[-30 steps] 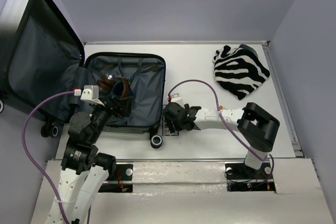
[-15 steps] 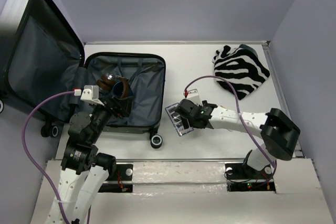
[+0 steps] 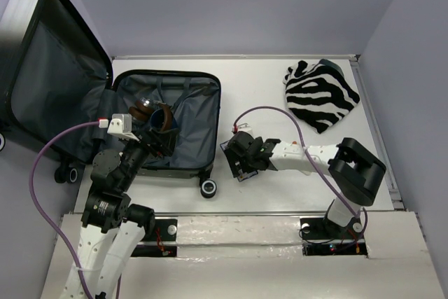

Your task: Pack the luggage

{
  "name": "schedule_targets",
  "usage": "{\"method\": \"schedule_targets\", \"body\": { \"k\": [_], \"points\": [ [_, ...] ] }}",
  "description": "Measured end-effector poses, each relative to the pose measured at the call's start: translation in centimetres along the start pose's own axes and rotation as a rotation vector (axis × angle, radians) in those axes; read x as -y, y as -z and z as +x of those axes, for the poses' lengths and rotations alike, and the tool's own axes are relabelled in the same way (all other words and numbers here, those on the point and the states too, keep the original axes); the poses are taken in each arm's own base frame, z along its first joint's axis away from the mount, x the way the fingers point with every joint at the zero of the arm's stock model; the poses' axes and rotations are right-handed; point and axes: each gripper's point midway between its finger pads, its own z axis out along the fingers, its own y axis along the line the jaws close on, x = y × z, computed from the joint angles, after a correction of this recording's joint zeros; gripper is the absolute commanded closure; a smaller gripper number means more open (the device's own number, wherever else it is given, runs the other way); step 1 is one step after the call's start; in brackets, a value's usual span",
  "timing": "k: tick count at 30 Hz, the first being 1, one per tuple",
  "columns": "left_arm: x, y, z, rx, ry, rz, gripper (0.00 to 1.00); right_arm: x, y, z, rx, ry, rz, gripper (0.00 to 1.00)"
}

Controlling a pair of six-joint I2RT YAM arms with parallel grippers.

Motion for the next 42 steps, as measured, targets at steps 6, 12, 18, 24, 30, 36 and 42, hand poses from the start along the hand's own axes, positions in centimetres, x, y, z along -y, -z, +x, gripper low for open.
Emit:
{"method": "schedule_targets", "body": {
  "k": [6, 12, 18, 24, 30, 36, 42],
  "points": [
    [0.0, 0.0, 0.0, 0.0, 0.0, 0.001, 0.01, -0.5, -0.9, 0.8, -0.028, 0.003, -0.018, 0.15],
    [0.0, 0.0, 0.0, 0.001, 0.0, 0.001, 0.01, -0.7, -1.0, 0.8, -0.015, -0.026, -0.027, 0.37],
    [0.1, 0.0, -0.1, 0.005, 0.0, 0.003, 0.01, -0.3, -0.8, 1.2, -0.006, -0.056, -0.026, 0.61],
    [0.1, 0.0, -0.1, 0.005, 0.0, 0.003, 0.01, 0.2, 0.1, 1.3, 0.004, -0.086, -0.029, 0.71],
    [0.1, 0.0, -0.1, 0.005, 0.0, 0.004, 0.01, 0.8, 2.2, 0.5, 0.035, -0.097, -0.033, 0.86],
    [0.1, 0.0, -0.1, 0.004, 0.0, 0.007, 0.01, 0.9, 5.6, -2.3, 0.129, -0.112, -0.07, 0.91],
    [0.1, 0.0, -0.1, 0.004, 0.0, 0.007, 0.01, -0.2, 9.4, -7.1, 0.246, -0.108, -0.136, 0.91]
  ]
}}
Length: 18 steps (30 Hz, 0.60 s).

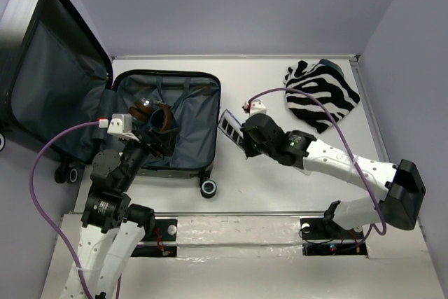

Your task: Pack the luggage

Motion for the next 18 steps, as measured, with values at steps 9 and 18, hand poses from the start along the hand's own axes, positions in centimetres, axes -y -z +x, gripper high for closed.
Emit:
{"method": "schedule_targets", "body": {
  "k": [9, 18],
  "points": [
    [0.0, 0.0, 0.0, 0.0, 0.0, 0.0, 0.01, -7.6, 2.9, -10.9, 0.215, -0.015, -0.253, 0.87],
    [0.0, 0.0, 0.0, 0.0, 0.0, 0.0, 0.01, -11.2, -5.4, -11.5, 0.178, -0.032, -0.233, 0.2]
  ]
}}
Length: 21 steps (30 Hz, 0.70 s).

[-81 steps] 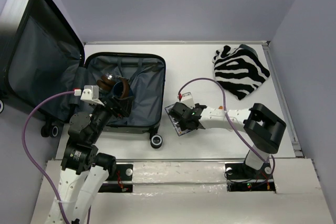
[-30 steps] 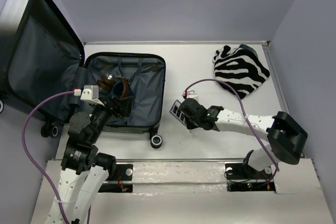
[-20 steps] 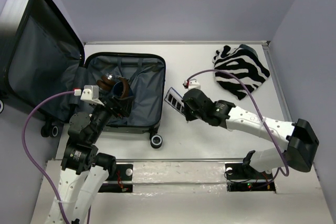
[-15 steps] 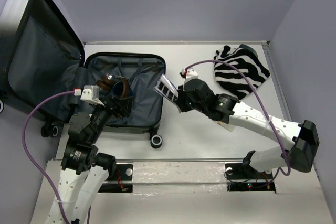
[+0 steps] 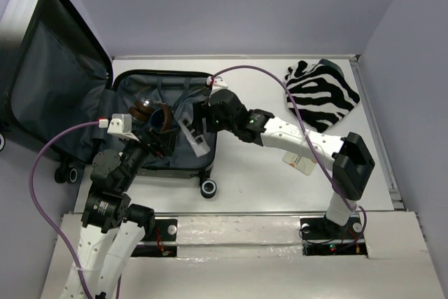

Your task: Pack the luggage

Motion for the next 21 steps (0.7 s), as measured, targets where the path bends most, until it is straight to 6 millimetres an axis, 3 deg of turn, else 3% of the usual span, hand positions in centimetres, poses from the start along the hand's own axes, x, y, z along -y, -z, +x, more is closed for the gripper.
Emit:
{"method": "schedule_targets", "body": {
  "k": [4, 7, 9, 10, 14, 16, 18, 21],
  "points": [
    [0.0, 0.0, 0.0, 0.001, 0.0, 0.0, 0.01, 0.6, -0.3, 0.5, -0.016, -0.009, 0.023, 0.23],
    [0.0, 0.1, -0.1, 0.004, 0.0, 0.001, 0.01, 2.4, 1.8, 0.3, 0.014, -0.044, 0.048, 0.29],
    [0.1, 0.2, -0.1, 0.007, -0.001, 0.006, 0.01, 5.7, 4.4, 0.9, 0.019, -0.087, 0.107, 0.32],
    [0.2, 0.2, -0.2, 0.011, -0.001, 0.007, 0.01, 8.4, 6.0, 1.4, 0.034, -0.135, 0.152, 0.32],
    [0.5, 0.5, -0.3, 0.017, -0.003, 0.02, 0.01, 20.5, 12.7, 5.5, 0.093, -0.352, 0.431, 0.16],
    [0.6, 0.5, -0.3, 0.019, -0.003, 0.023, 0.01, 24.3, 15.4, 8.5, 0.082, -0.42, 0.557, 0.0],
    [0.7, 0.6, -0.4, 0.02, -0.003, 0.027, 0.01, 26.1, 17.9, 11.4, 0.049, -0.458, 0.648, 0.0],
    [0.9, 0.8, -0.5, 0.026, -0.004, 0.035, 0.01, 26.9, 19.4, 13.3, 0.006, -0.479, 0.722, 0.0]
  ]
}}
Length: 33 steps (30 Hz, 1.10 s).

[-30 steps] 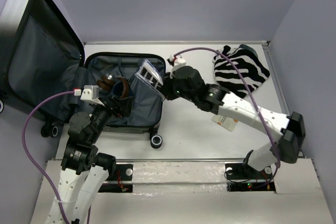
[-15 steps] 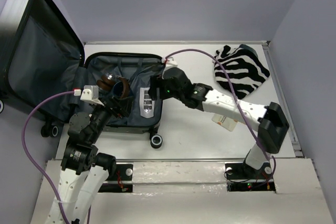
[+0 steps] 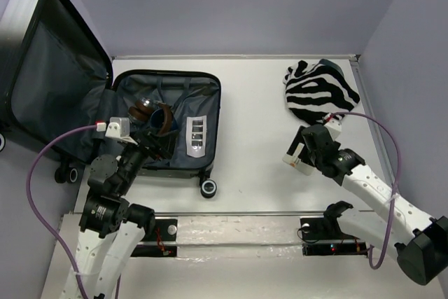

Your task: Pack the luggage

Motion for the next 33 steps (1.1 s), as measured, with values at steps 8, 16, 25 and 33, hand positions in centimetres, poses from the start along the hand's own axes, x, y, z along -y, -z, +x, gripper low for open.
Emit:
{"method": "schedule_targets", "body": {
  "k": [8, 16, 25, 33],
  "points": [
    [0.8, 0.6, -0.4, 0.024, -0.002, 0.028, 0.01, 4.7, -2.9, 2.1, -0.113, -0.001, 0.254, 0.0],
    [0.9, 0.9, -0.7, 0.039, -0.004, 0.031, 0.01, 6.1, -5.2, 2.6, -0.182, -0.033, 0.311, 0.0],
    [1.2, 1.1, -0.7, 0.042, -0.005, 0.046, 0.01, 4.6, -7.2, 4.4, -0.243, -0.054, 0.231, 0.05],
    [1.3, 1.1, -0.7, 0.043, -0.005, 0.046, 0.01, 3.8, -8.4, 3.9, -0.257, -0.019, 0.227, 0.33]
  ]
}}
